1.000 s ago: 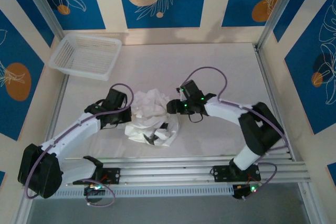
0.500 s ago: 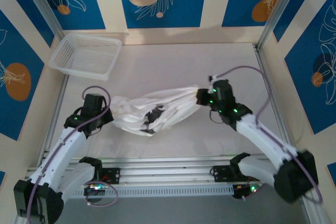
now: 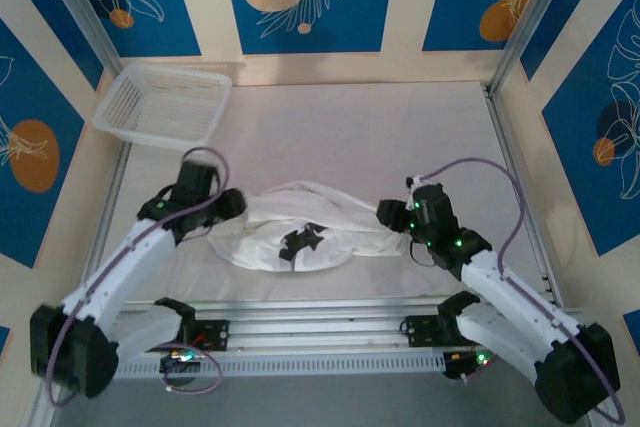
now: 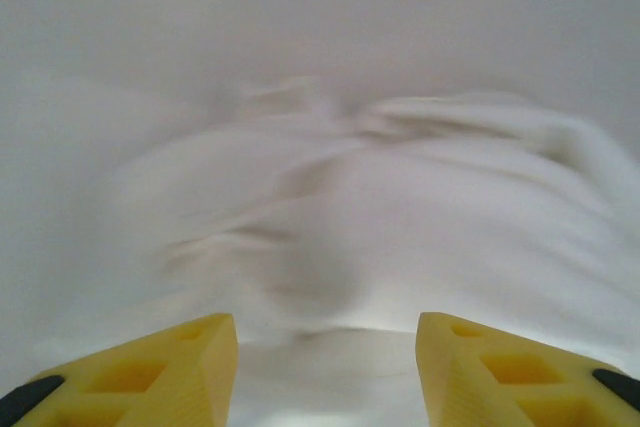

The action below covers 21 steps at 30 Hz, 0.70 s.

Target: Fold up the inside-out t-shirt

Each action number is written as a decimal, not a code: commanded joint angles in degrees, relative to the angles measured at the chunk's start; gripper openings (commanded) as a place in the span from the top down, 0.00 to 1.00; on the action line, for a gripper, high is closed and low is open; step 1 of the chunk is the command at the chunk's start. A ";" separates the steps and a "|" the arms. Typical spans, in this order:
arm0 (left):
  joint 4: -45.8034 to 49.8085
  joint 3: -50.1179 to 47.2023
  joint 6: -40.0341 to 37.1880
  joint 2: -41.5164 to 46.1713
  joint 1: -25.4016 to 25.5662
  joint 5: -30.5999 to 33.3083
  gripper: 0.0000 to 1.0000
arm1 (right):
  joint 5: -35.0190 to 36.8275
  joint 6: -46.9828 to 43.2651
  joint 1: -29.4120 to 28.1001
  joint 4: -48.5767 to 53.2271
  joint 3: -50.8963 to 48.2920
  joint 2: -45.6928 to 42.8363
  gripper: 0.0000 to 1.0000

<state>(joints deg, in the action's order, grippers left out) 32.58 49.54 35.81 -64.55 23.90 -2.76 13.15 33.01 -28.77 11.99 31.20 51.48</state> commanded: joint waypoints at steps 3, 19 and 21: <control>-0.89 10.24 -5.09 -15.37 10.55 -0.06 0.44 | -9.24 -11.40 -6.18 1.20 13.03 18.86 0.43; -7.38 -2.98 -8.39 -6.90 11.51 -2.27 0.36 | -12.81 -12.81 -12.91 -0.86 25.71 37.29 1.00; -10.56 -6.76 -9.87 -5.85 13.21 -6.24 0.38 | -21.65 -12.06 -12.26 -3.67 23.82 34.61 1.00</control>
<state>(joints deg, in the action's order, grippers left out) 26.11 47.27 28.45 -71.09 35.44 -3.16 -0.03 18.48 -41.50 11.99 56.07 91.00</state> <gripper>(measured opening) 0.622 0.051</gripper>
